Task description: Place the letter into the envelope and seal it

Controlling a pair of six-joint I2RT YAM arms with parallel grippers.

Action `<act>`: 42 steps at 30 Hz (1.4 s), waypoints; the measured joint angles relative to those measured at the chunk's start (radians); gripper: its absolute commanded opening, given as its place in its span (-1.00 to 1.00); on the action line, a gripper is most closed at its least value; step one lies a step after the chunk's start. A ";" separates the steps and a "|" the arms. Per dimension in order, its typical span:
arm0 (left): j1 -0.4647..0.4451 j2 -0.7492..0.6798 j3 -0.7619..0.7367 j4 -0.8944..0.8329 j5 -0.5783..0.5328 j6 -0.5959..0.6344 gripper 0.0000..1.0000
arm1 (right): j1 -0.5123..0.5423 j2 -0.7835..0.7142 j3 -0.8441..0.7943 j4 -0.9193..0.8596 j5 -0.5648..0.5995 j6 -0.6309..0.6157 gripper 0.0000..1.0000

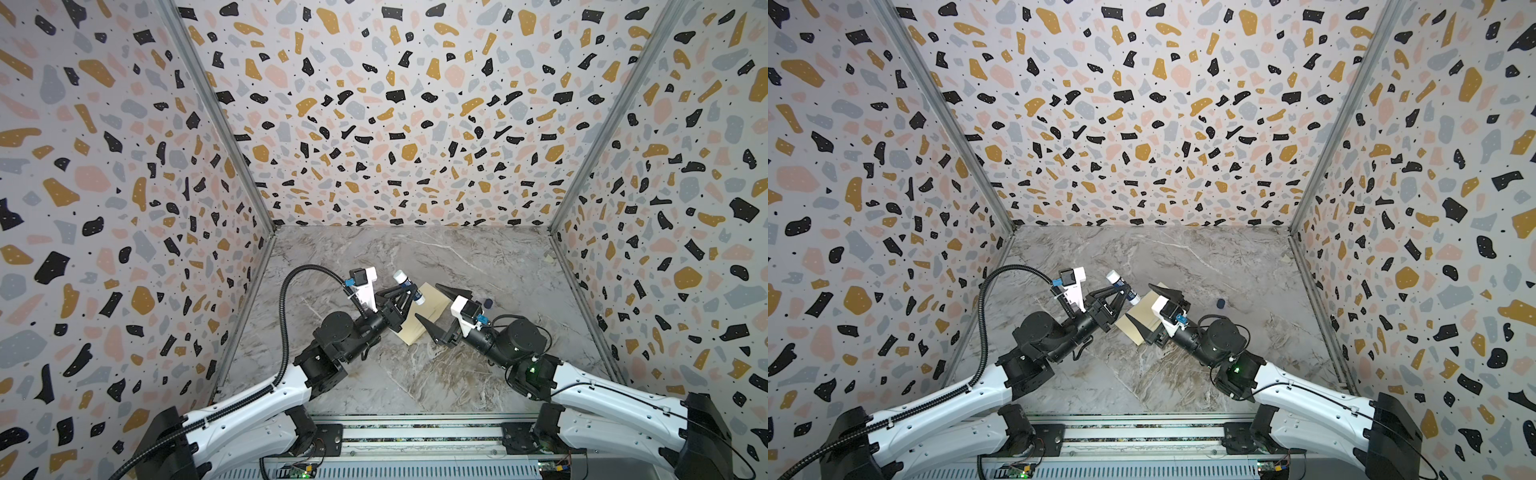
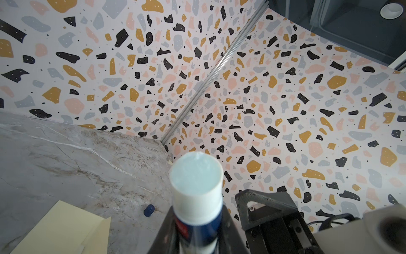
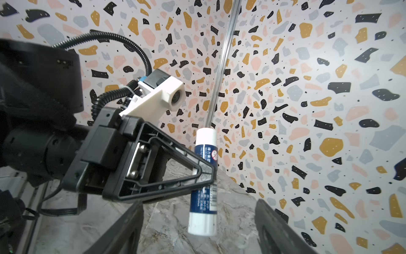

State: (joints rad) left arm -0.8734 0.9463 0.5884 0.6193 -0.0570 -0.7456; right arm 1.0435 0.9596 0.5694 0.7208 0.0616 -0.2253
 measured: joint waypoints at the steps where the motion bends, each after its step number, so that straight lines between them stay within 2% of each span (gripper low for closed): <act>1: 0.000 0.001 0.004 -0.006 -0.005 -0.007 -1.00 | 0.021 0.004 -0.007 0.018 0.030 -0.038 0.62; 7: 0.000 0.003 0.015 -0.028 -0.020 -0.044 -1.00 | 0.120 0.047 -0.046 0.149 0.218 -0.220 0.59; 13: 0.000 0.003 0.015 -0.036 -0.033 -0.077 -1.00 | 0.145 0.087 -0.059 0.227 0.302 -0.275 0.46; 38: 0.000 0.002 0.018 -0.037 -0.034 -0.097 -1.00 | 0.146 0.218 -0.013 0.259 0.347 -0.253 -0.21; 42: 0.000 0.002 0.018 -0.040 -0.035 -0.100 -1.00 | 0.146 0.227 -0.007 0.260 0.355 -0.250 -0.22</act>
State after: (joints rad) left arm -0.8734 0.9482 0.6067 0.5789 -0.0921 -0.8455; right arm 1.1893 1.1866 0.5625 0.9806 0.4168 -0.4751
